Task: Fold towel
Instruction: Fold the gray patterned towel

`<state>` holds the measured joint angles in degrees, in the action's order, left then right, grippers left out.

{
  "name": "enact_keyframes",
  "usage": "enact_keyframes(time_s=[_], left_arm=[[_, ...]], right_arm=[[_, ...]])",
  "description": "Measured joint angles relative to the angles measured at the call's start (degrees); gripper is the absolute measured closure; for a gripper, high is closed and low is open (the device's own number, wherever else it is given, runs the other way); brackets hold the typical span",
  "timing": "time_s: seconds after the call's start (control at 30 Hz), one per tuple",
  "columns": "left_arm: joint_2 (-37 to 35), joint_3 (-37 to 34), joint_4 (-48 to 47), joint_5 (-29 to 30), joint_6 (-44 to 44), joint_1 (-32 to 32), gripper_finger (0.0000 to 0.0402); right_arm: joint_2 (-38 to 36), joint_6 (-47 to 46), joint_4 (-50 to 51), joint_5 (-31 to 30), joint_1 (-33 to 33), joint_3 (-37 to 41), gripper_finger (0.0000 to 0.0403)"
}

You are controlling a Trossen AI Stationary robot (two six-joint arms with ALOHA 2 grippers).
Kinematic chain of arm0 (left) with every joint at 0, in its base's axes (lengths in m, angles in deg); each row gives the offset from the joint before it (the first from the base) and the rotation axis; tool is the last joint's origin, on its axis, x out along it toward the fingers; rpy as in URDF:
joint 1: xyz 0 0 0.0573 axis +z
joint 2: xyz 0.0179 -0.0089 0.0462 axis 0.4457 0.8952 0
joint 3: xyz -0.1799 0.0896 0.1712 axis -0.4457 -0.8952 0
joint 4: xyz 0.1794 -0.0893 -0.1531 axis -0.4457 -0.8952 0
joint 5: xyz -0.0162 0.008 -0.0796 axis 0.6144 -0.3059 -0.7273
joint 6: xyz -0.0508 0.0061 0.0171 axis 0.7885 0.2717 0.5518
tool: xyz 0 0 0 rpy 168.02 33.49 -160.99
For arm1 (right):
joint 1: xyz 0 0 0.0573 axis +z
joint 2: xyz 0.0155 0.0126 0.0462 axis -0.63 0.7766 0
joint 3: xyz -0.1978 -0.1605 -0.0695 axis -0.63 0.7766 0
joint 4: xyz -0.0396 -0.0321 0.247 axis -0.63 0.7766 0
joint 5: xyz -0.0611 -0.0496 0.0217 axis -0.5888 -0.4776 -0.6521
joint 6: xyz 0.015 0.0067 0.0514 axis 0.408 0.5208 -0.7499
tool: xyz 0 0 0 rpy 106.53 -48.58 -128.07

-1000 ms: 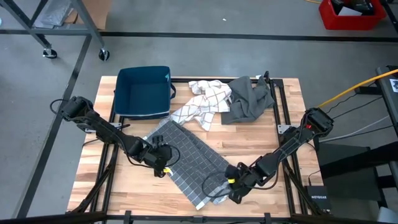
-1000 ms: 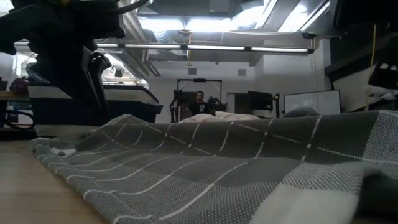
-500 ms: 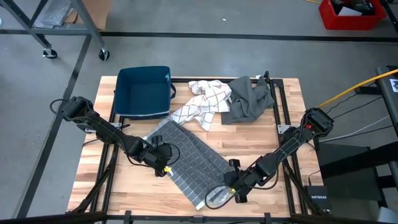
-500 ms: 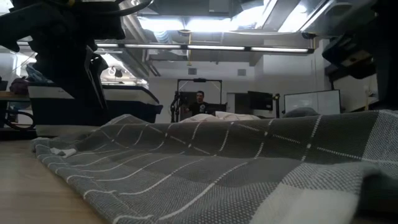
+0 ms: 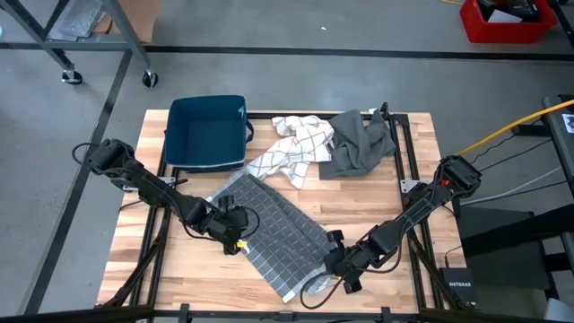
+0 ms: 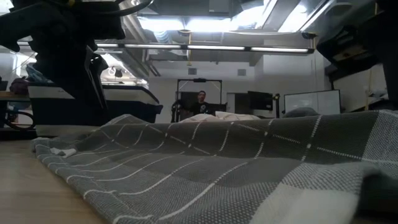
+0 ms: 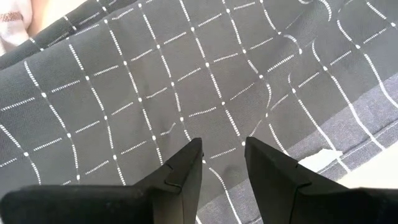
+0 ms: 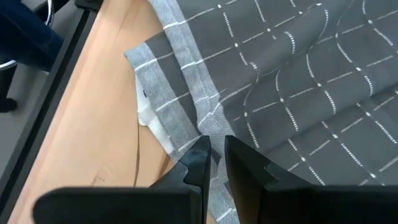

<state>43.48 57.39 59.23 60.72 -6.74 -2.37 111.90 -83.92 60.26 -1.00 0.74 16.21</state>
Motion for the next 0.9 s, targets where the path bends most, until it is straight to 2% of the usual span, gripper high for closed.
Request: enact_keyframes(time_s=[0.4, 0.9], left_arm=[[0.0, 0.0, 0.0, 0.0, 0.2, 0.0, 0.0286], [0.0, 0.0, 0.0, 0.0, 1.7, 0.0, 0.0286]], right_arm=[[0.0, -3.8, -4.5, 1.3, -0.5, 0.0, 0.035], [0.0, -4.0, 3.5, 9.7, -3.6, 0.0, 0.0349]])
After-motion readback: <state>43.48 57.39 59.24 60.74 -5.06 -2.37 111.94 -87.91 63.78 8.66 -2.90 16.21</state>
